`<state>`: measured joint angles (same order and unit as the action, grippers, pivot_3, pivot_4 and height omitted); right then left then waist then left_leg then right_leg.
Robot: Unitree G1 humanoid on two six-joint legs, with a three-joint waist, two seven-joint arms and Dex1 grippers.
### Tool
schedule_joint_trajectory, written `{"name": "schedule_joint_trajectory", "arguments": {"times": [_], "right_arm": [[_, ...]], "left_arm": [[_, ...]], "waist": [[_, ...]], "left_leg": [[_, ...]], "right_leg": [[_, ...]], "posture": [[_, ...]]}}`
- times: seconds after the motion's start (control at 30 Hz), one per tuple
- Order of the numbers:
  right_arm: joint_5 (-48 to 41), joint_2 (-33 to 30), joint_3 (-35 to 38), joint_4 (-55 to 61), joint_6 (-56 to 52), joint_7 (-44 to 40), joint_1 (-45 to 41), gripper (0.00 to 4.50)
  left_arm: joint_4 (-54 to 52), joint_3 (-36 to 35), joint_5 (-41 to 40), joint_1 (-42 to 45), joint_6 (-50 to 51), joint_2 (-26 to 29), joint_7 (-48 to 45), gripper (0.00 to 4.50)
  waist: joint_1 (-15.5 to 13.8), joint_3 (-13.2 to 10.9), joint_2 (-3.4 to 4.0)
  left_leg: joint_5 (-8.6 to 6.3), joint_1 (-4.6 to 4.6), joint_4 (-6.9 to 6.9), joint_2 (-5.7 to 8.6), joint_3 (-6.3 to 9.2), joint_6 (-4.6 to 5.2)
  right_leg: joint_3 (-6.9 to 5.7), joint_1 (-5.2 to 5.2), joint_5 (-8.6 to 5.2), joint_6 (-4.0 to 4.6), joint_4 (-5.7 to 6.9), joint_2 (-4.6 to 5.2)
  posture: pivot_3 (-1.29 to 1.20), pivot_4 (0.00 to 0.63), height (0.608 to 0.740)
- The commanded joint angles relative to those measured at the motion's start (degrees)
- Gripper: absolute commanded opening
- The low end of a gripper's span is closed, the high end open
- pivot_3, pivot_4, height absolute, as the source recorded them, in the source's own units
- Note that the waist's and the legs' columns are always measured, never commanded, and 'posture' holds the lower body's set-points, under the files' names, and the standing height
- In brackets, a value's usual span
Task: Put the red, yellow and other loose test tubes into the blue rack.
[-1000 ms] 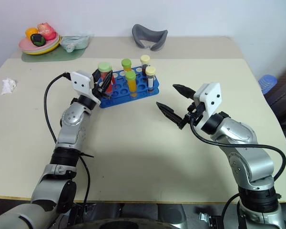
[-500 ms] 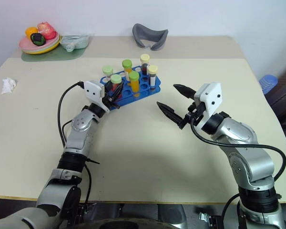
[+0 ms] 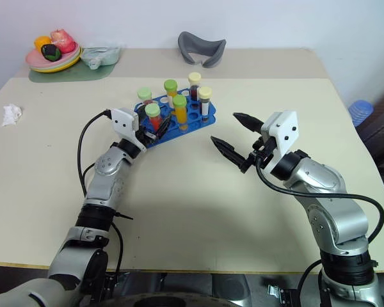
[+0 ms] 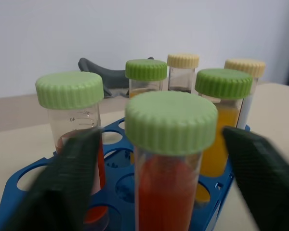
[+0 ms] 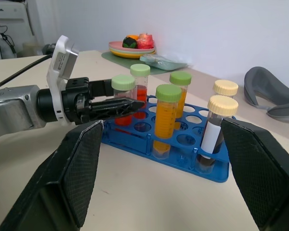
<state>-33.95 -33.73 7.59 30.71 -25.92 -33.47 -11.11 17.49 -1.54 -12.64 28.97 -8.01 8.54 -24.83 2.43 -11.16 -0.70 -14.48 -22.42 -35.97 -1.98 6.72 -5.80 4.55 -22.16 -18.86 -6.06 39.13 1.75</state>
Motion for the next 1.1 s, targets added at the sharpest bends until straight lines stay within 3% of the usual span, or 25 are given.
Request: {"name": "schedule_joint_trajectory", "arguments": {"times": [0.03,0.2,0.33,0.47,0.77,1.1], "right_arm": [[-0.27,0.1,1.34,1.62,0.69,0.09,-0.14,3.96],[-0.96,-0.65,1.03,2.6,-0.82,-0.38,1.32,3.96],[-0.59,-1.58,0.92,4.05,-1.05,-1.66,5.75,3.96],[-0.11,-2.54,2.82,4.91,-0.24,-2.92,12.02,3.96],[1.42,-1.18,12.24,6.37,6.9,-6.68,33.03,3.96],[0.52,1.05,18.03,5.62,10.78,-7.09,37.83,3.96]], "left_arm": [[-5.72,-1.67,-2.58,-1.35,-0.58,0.35,-1.0,4.47],[-17.74,-1.86,-6.67,-7.59,8.1,3.92,-3.24,4.47],[-28.18,-3.13,-11.92,-15.41,16.39,10.88,-8.19,4.47],[-33.28,-4.82,-11.42,-22.16,20.13,18.38,-10.66,4.47],[-39.68,-13.82,-19.32,-37.07,20.46,27.37,-22.33,4.47],[-40.25,-16.26,-21.76,-38.09,23.29,30.0,-24.18,4.47]], "waist": [[0.0,0.0,0.0],[0.08,0.0,0.0],[0.08,-0.01,0.01],[0.0,-0.01,0.02],[0.01,-0.02,0.02],[0.01,-0.01,0.02]], "left_leg": [[0.0,0.0,0.0,0.0,0.0,0.0],[0.0,0.0,0.03,-0.01,0.0,0.0],[0.0,0.0,0.07,-0.02,0.0,0.0],[0.0,0.02,0.07,-0.03,0.0,0.0],[-0.01,0.03,0.14,-0.04,-0.02,0.0],[-0.02,0.04,0.13,-0.06,-0.09,0.0]], "right_leg": [[0.0,0.0,0.0,0.0,0.0,0.0],[0.01,-0.02,0.0,0.0,0.0,0.0],[0.01,-0.02,-0.01,0.01,-0.01,0.0],[0.01,-0.01,-0.01,0.02,-0.01,0.0],[0.02,0.01,-0.03,0.05,-0.11,0.01],[0.07,0.01,-0.06,0.08,-0.14,-0.01]], "posture": [[0.0,0.15,0.74],[0.0,0.15,0.74],[0.0,0.15,0.74],[0.0,0.15,0.74],[0.0,0.15,0.74],[0.0,0.15,0.74]]}}
